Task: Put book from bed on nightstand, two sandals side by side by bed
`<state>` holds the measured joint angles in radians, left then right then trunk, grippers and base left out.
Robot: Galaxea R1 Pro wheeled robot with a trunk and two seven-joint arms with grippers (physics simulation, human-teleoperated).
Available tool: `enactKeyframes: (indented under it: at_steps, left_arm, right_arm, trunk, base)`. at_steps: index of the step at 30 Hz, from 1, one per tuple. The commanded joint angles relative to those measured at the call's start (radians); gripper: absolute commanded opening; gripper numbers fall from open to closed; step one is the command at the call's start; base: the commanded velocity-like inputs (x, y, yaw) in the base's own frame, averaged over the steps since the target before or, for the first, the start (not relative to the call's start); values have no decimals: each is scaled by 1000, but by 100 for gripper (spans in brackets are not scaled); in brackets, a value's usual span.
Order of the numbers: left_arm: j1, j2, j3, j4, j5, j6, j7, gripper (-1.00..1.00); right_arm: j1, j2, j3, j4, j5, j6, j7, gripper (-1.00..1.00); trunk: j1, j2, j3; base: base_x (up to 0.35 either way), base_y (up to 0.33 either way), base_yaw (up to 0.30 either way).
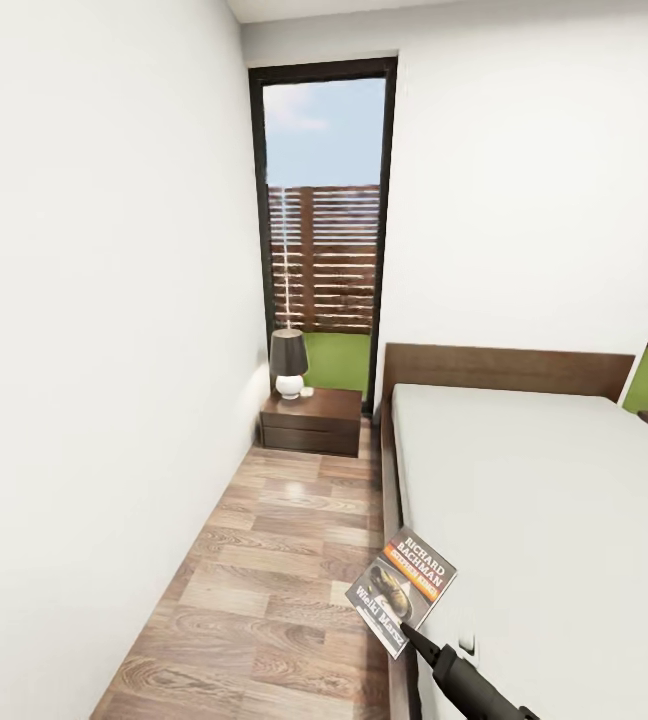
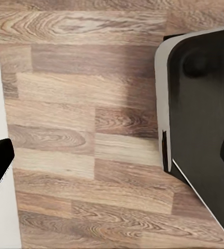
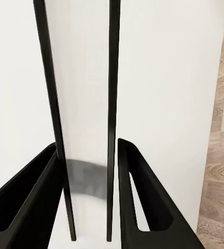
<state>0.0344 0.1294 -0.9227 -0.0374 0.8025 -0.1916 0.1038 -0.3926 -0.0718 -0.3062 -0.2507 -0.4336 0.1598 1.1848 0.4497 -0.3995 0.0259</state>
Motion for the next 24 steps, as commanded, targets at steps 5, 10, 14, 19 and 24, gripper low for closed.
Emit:
enactKeyframes:
  at_steps: [5, 10, 14, 19, 24]
  left_arm:
    - [1, -8, -11, -3, -33, 0, 6, 100]
    - [1, -13, -12, -3, -49, 0, 5, 100]
    - [1, -16, -13, -3, -56, 0, 5, 100]
    - [1, -17, -13, -3, -59, 0, 5, 100]
    - [1, -17, -13, -2, -61, 0, 5, 100]
  right_arm:
    - [0, 0, 2, 1, -10, 10, 2, -100]
    - [0, 0, 2, 1, -10, 10, 3, -100]
    - [0, 0, 2, 1, -10, 10, 3, -100]
    - [0, 0, 2, 1, -10, 10, 3, -100]
    - [0, 0, 3, 1, -9, 10, 3, -100]
  trunk:
    - [0, 0, 0]
    - [0, 0, 0]
    - [0, 0, 0]
    - [0, 0, 0]
    - [0, 0, 0]
  base:
    - [20, 102, 0]
    - [43, 122, 0]
    - [21, 55, 0]
    - [9, 24, 0]
    - [3, 9, 22]
